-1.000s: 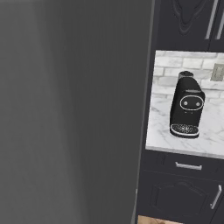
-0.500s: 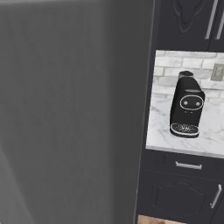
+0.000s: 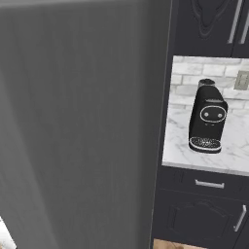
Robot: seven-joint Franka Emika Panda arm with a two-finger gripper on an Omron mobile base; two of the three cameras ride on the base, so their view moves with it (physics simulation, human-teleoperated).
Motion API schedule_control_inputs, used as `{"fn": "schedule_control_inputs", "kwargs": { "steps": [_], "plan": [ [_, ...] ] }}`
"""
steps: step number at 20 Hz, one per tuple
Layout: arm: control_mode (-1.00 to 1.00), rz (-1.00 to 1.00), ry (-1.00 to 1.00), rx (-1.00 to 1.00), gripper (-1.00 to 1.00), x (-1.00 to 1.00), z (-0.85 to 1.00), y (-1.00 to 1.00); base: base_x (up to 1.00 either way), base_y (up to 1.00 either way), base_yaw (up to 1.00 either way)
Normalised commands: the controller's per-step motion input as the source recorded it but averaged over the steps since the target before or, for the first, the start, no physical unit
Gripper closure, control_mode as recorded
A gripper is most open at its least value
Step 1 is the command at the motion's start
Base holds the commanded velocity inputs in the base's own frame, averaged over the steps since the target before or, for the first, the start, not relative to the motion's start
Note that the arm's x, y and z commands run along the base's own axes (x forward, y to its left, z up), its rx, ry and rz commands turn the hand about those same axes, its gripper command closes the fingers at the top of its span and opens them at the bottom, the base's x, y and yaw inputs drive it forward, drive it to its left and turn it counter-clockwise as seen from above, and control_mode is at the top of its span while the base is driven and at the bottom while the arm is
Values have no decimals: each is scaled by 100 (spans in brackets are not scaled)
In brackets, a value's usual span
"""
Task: Transport the fish from the fridge to the microwave and turn on the microwave.
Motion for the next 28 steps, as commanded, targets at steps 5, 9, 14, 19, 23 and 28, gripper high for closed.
{"fn": "schedule_control_inputs", "kwargs": {
  "steps": [5,9,14,19,23,28],
  "plan": [
    [-100,-21,-2,-17,100,-70,54,95,0,0,0],
    [-100,-17,-6,-18,100,-64,78,75,0,0,0],
    [-100,-16,0,-12,100,-34,100,62,0,0,0],
    [-100,-8,17,0,100,-25,100,31,0,0,0],
    [-100,-4,35,2,100,-25,100,22,0,0,0],
    [-100,-5,40,3,100,-36,100,40,0,0,0]
  ]
}}
